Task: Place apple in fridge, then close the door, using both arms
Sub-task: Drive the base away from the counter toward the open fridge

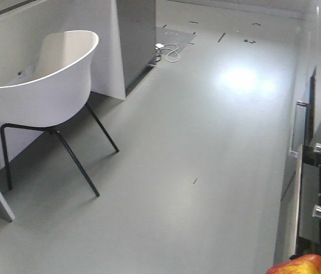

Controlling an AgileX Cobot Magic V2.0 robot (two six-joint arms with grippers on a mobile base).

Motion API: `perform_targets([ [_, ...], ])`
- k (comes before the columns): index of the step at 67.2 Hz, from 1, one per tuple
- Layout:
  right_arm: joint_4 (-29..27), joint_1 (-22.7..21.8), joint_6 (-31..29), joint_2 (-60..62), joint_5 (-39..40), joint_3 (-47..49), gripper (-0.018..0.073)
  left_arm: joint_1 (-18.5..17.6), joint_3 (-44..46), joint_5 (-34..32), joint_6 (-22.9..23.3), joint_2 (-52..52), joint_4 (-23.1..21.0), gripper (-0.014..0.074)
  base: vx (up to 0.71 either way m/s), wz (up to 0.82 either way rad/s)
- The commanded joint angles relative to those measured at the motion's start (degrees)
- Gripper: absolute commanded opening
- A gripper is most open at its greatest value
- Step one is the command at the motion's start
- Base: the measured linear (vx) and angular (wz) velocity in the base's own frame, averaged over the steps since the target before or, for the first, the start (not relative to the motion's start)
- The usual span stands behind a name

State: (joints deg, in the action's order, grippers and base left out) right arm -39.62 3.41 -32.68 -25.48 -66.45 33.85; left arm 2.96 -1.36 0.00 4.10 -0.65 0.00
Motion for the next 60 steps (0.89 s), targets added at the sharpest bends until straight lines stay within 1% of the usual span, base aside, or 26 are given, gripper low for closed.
perform_targets([
  [1, -2.9, 0.0, -0.2, -0.4, 2.1, 1.4, 0.0088, 0.1, 1.0, -3.9, 0.1, -0.8, 0.0, -0.0006, -0.06, 0.5],
  [60, -2.9, 0.0, -0.2, -0.4, 2.1, 1.4, 0.0088, 0.1, 1.0, -3.9, 0.1, -0.8, 0.0, -0.0006, -0.05, 0.43],
])
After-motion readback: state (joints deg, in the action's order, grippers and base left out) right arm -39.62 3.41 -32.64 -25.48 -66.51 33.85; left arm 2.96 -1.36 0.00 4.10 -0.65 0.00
